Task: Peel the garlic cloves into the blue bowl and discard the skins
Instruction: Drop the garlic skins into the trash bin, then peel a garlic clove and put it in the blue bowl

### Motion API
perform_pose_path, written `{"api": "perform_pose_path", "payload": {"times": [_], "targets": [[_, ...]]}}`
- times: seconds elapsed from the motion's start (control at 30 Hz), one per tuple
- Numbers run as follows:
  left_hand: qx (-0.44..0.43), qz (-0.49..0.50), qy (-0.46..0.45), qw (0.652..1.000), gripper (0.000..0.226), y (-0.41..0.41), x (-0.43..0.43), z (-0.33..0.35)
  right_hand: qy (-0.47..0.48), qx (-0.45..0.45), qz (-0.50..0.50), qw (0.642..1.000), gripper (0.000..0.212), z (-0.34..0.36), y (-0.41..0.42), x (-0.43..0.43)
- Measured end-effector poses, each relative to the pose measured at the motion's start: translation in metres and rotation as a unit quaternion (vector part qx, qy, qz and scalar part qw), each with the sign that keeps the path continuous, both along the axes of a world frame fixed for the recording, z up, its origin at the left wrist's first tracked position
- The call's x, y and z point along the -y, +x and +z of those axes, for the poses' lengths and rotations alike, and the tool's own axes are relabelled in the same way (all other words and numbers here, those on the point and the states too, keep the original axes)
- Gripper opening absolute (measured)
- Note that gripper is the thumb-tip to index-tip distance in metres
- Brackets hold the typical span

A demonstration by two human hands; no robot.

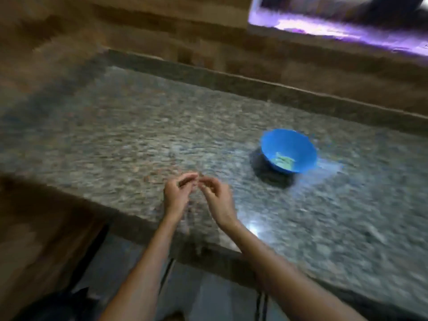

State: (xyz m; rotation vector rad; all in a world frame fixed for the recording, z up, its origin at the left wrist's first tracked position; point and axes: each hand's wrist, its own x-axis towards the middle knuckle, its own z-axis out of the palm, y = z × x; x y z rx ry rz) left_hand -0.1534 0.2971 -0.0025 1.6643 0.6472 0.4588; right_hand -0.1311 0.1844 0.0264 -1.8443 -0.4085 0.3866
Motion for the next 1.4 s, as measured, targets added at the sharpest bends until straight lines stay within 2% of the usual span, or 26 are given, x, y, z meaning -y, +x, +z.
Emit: {"api": "perform_pose_path", "payload": {"times": [0.1,0.17,0.27,0.37,0.47,0.57,0.6,0.63,0.7,0.73,0.8,0.87,0.9,0.93,0.97,1.0,1.03,1.07,1.1,1.17,1.2,1.33,1.4], "targets": [[-0.031,-0.111,0.04,0.993,0.029,0.037,0.106,-0.017,-0.078,0.032,-0.13,0.988,0.019,-0.016,0.023,0.121],[-0.057,-0.175,0.104,0.977,0.03,0.054,0.15,-0.022,-0.118,0.067,-0.196,0.971,0.022,-0.017,0.03,0.184],[-0.083,-0.273,0.249,0.926,0.031,0.07,0.189,-0.025,-0.176,0.099,-0.262,0.944,0.029,-0.021,0.029,0.256],[-0.081,-0.375,0.305,0.872,0.037,0.083,0.21,-0.026,-0.247,0.119,-0.333,0.902,0.038,-0.032,0.037,0.306],[-0.05,-0.415,0.378,0.826,0.023,0.09,0.223,-0.027,-0.326,0.063,-0.38,0.863,0.048,-0.036,0.048,0.337],[-0.024,-0.438,0.445,0.781,0.012,0.098,0.228,-0.027,-0.352,0.006,-0.368,0.86,0.047,-0.043,0.054,0.353],[-0.005,-0.442,0.445,0.779,0.011,0.1,0.231,-0.021,-0.361,0.005,-0.355,0.862,0.044,-0.045,0.057,0.357],[0.027,-0.428,0.431,0.794,0.01,0.106,0.234,-0.011,-0.368,0.013,-0.346,0.863,0.04,-0.046,0.058,0.362],[0.104,-0.317,0.38,0.862,0.01,0.129,0.235,0.017,-0.368,0.028,-0.345,0.863,0.032,-0.047,0.063,0.367],[0.109,-0.256,0.366,0.888,0.012,0.147,0.23,0.029,-0.367,0.031,-0.347,0.863,0.03,-0.046,0.065,0.367],[0.011,-0.223,0.38,0.897,0.016,0.184,0.213,0.039,-0.387,0.041,-0.336,0.858,0.028,-0.043,0.067,0.365],[-0.148,-0.254,0.427,0.855,0.02,0.204,0.2,0.037,-0.367,0.029,-0.349,0.861,0.027,-0.038,0.068,0.356],[-0.175,-0.264,0.435,0.843,0.024,0.207,0.198,0.038,-0.325,0.011,-0.374,0.869,0.027,-0.037,0.068,0.349],[-0.147,-0.265,0.428,0.851,0.026,0.205,0.2,0.039,-0.256,-0.014,-0.404,0.878,0.027,-0.034,0.067,0.339],[-0.081,-0.264,0.407,0.871,0.027,0.199,0.205,0.043,-0.168,-0.046,-0.432,0.885,0.026,-0.032,0.066,0.328],[-0.007,-0.264,0.362,0.894,0.026,0.188,0.214,0.048,-0.072,-0.087,-0.454,0.884,0.025,-0.03,0.066,0.317],[0.025,-0.283,0.282,0.916,0.023,0.175,0.226,0.052,0.018,-0.133,-0.466,0.875,0.024,-0.026,0.064,0.307],[0.008,-0.329,0.183,0.926,0.023,0.16,0.239,0.051,0.087,-0.171,-0.469,0.862,0.024,-0.022,0.062,0.296],[-0.04,-0.382,0.083,0.92,0.025,0.146,0.252,0.047,0.126,-0.193,-0.467,0.853,0.022,-0.022,0.061,0.288],[-0.122,-0.437,-0.055,0.889,0.029,0.125,0.269,0.026,0.14,-0.205,-0.461,0.852,0.015,-0.021,0.059,0.275],[-0.13,-0.44,-0.081,0.885,0.026,0.119,0.273,0.016,0.135,-0.203,-0.466,0.851,0.011,-0.02,0.058,0.271],[-0.123,-0.429,-0.062,0.893,0.011,0.116,0.273,-0.001,0.068,-0.169,-0.462,0.868,0.011,-0.024,0.055,0.271],[-0.119,-0.431,-0.048,0.893,0.01,0.113,0.274,0.001,0.052,-0.16,-0.441,0.881,0.011,-0.024,0.054,0.274]]}}
